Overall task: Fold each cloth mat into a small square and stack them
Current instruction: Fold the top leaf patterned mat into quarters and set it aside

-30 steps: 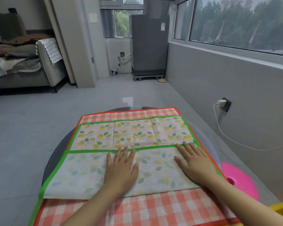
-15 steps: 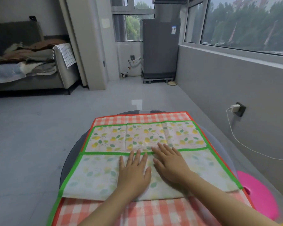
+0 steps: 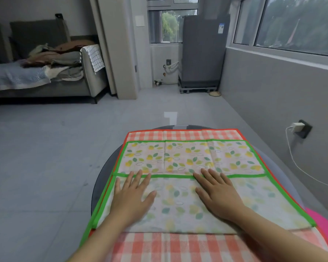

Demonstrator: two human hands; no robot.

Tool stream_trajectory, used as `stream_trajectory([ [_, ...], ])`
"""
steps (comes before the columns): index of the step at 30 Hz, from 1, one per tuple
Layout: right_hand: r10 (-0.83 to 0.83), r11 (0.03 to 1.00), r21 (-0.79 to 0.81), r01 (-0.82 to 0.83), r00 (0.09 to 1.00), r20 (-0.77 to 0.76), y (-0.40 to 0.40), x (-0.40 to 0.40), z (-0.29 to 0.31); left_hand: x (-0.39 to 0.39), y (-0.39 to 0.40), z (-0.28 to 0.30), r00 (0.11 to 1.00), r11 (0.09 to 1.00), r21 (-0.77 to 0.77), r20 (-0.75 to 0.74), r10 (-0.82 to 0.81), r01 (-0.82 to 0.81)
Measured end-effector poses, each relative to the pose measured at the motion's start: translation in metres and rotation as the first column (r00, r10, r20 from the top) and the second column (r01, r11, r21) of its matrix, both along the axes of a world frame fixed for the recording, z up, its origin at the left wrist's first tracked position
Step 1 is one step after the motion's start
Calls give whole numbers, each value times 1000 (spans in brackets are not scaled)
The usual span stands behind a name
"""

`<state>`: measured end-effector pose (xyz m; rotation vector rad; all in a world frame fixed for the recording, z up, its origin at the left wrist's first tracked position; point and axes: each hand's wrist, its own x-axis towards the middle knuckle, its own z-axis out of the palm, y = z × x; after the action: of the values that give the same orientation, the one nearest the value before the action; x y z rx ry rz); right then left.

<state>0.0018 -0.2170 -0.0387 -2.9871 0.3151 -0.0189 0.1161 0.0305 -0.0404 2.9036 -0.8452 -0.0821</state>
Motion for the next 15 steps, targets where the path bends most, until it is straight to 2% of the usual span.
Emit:
stream_trajectory([
  [5,18,996,-91,-17,1000,13,2,10,20,2,-10,11,999,998,-64,-20,25,-26],
  [9,15,991,-131,3,991,136,-12,38,36,20,-38,30,1000,985,-170,11,14,-12],
  [15,-68,995,-58,79,983,169,-53,102,39,73,-101,43,1000,972,-232,10,-19,20],
])
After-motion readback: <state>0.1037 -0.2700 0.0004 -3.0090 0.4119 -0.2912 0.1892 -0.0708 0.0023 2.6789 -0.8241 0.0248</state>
